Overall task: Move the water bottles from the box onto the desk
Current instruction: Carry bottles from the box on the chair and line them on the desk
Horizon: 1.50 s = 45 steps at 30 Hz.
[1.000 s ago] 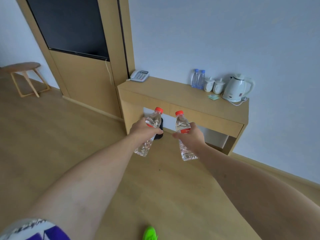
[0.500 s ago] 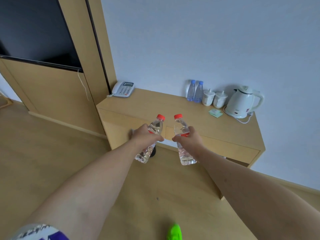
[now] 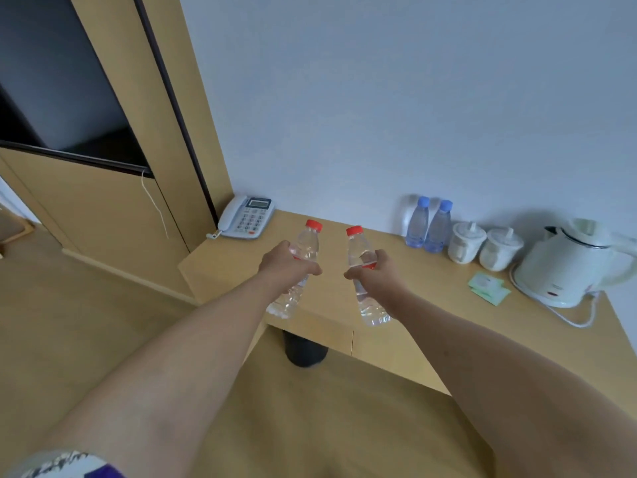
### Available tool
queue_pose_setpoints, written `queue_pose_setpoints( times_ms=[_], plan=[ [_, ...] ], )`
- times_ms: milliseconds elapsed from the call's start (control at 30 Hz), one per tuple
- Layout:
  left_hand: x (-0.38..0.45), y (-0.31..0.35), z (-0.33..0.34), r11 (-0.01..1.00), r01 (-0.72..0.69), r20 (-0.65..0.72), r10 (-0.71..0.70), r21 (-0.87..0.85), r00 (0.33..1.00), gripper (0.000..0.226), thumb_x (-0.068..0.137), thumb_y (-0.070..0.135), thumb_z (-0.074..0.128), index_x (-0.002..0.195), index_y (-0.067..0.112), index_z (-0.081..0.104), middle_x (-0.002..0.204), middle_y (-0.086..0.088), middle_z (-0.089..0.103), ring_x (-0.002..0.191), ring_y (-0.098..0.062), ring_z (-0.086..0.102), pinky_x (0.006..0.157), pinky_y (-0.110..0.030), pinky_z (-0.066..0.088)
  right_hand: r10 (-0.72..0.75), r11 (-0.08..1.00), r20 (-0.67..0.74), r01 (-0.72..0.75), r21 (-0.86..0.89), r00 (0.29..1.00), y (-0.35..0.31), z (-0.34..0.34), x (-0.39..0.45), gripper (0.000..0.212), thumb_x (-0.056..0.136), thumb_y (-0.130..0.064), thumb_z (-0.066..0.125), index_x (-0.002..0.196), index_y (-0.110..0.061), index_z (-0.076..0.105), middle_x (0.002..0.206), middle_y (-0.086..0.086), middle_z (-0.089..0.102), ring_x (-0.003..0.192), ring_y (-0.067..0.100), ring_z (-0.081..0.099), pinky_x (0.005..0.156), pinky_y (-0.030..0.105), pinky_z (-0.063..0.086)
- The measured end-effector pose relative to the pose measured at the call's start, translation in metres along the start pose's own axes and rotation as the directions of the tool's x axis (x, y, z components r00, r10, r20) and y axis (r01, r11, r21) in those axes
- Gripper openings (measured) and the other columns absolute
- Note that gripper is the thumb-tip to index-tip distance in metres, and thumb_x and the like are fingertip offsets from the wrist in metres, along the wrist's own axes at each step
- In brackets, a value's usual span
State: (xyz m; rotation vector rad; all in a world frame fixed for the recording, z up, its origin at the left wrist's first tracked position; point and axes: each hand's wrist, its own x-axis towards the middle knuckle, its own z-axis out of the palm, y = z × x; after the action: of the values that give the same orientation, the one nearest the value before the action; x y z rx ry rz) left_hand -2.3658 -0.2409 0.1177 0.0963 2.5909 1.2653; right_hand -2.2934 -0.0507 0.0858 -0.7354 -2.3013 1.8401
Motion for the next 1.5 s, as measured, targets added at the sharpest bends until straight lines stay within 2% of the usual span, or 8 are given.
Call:
queue_pose_setpoints(
  times_ms=[167,367,500,667,867,1033,1300,1500],
  plan=[
    [0.071,0.005,0.016,0.999,0.035,0.055,-0.034,-0.005,0.998,0.063,0.062,0.037,0.092,0.112,0.021,0.057,0.109,0.002,0.062,0.096,-0.019,0.063,0.074,-0.033,0.054,0.025,0.999,-0.032,-0.026,-0.045,0.999,-0.003,0.008,0.06,0.054,0.069,-0.021,0.085,0.113,-0.018,0.055,0.112,-0.003,0.061,0.092,0.014,0.061,0.073,0.033,0.049],
    [0.161,0.024,0.052,0.995,0.047,0.217,-0.026,-0.092,0.976,0.075,0.067,0.057,0.088,0.122,0.021,0.052,0.116,0.003,0.059,0.1,-0.015,0.062,0.072,-0.033,0.052,0.09,0.995,-0.07,-0.093,-0.037,0.993,0.004,-0.004,0.128,0.062,0.071,-0.003,0.079,0.124,-0.018,0.05,0.107,0.012,0.066,0.096,0.031,0.067,0.079,0.04,0.055],
    [0.218,0.055,0.075,0.978,0.083,0.378,-0.005,-0.193,0.926,0.078,0.068,0.07,0.072,0.121,0.014,0.059,0.107,-0.011,0.069,0.089,-0.033,0.069,0.079,-0.049,0.057,0.097,0.995,-0.119,-0.092,0.041,0.988,0.002,-0.018,0.171,0.051,0.079,-0.011,0.079,0.124,-0.02,0.056,0.115,0.007,0.067,0.1,0.024,0.067,0.083,0.039,0.055],
    [0.273,0.088,0.098,0.987,0.012,0.473,0.065,-0.158,0.879,0.046,0.08,0.055,0.071,0.112,0.026,0.056,0.112,-0.009,0.068,0.097,-0.03,0.071,0.082,-0.044,0.057,0.172,0.984,-0.25,-0.155,0.086,0.953,-0.008,-0.035,0.213,0.041,0.086,-0.026,0.074,0.121,-0.016,0.055,0.115,0.007,0.065,0.101,0.021,0.066,0.079,0.036,0.051],
    [0.314,0.107,0.118,0.993,-0.074,0.489,0.109,-0.09,0.866,0.044,0.076,0.044,0.079,0.113,0.033,0.058,0.114,0.003,0.067,0.101,-0.023,0.068,0.091,-0.05,0.058,0.196,0.969,-0.361,-0.236,-0.072,0.912,-0.015,-0.052,0.25,0.03,0.08,-0.023,0.078,0.103,-0.015,0.062,0.102,0.007,0.069,0.098,0.025,0.068,0.091,0.045,0.056],
    [0.329,0.109,0.14,0.99,-0.14,0.492,0.107,0.031,0.864,0.041,0.082,0.037,0.081,0.114,0.026,0.057,0.118,0.0,0.062,0.11,-0.026,0.061,0.093,-0.041,0.055,0.19,0.891,-0.348,-0.311,-0.332,0.918,-0.014,-0.066,0.274,0.037,0.075,-0.031,0.084,0.095,-0.011,0.061,0.094,0.006,0.068,0.093,0.026,0.067,0.085,0.044,0.058],
    [0.339,0.122,0.168,0.96,-0.277,0.421,0.234,0.043,0.876,0.04,0.08,0.027,0.086,0.108,0.013,0.061,0.101,0.001,0.06,0.096,-0.023,0.057,0.087,-0.035,0.051,0.124,0.898,-0.396,-0.272,-0.345,0.91,-0.013,-0.074,0.308,0.032,0.082,-0.032,0.079,0.099,-0.007,0.067,0.094,0.01,0.069,0.095,0.028,0.065,0.082,0.042,0.055],
    [0.346,0.132,0.184,0.938,-0.346,0.339,0.326,0.001,0.883,0.036,0.072,0.017,0.089,0.1,0.017,0.066,0.087,0.011,0.059,0.09,-0.02,0.058,0.076,-0.026,0.047,0.089,0.88,-0.441,-0.279,-0.385,0.893,-0.02,-0.08,0.328,0.032,0.08,-0.025,0.084,0.074,-0.018,0.053,0.072,-0.007,0.053,0.079,0.02,0.056,0.068,0.031,0.041]
  ],
)
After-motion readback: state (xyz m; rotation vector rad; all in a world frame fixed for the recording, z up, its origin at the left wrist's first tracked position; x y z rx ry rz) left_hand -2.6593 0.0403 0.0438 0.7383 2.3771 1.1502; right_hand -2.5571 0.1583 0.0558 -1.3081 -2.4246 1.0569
